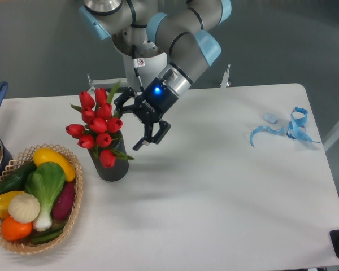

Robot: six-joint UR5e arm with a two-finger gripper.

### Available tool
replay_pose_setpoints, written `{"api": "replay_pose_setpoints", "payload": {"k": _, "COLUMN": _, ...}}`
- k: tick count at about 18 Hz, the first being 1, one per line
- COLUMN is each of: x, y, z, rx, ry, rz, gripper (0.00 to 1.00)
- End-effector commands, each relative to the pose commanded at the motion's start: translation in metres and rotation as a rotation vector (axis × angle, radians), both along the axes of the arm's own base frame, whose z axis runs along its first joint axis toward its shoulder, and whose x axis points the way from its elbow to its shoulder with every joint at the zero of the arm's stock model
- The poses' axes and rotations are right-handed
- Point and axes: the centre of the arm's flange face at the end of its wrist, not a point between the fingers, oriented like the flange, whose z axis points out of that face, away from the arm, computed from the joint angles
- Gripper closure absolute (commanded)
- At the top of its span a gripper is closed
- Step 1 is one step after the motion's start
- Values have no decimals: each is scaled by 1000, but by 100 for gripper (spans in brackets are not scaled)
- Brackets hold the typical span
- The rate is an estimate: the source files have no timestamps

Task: Insert the flowers into the vase
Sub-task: 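Open the gripper and withdraw it from the tulips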

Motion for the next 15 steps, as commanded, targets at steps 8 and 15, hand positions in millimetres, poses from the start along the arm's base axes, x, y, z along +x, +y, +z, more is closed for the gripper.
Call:
{"api": "replay_pose_setpoints", "payload": {"k": 8, "x": -56, "y": -59, "z": 23, "rx": -309, "ry": 222, "rz": 213, "gripper": 0}}
{"api": "replay_pose_setpoints", "payload": {"k": 15, "x": -105, "y": -105, "z": 32, "rx": -700, "ry": 392, "rz": 362, "gripper": 0}}
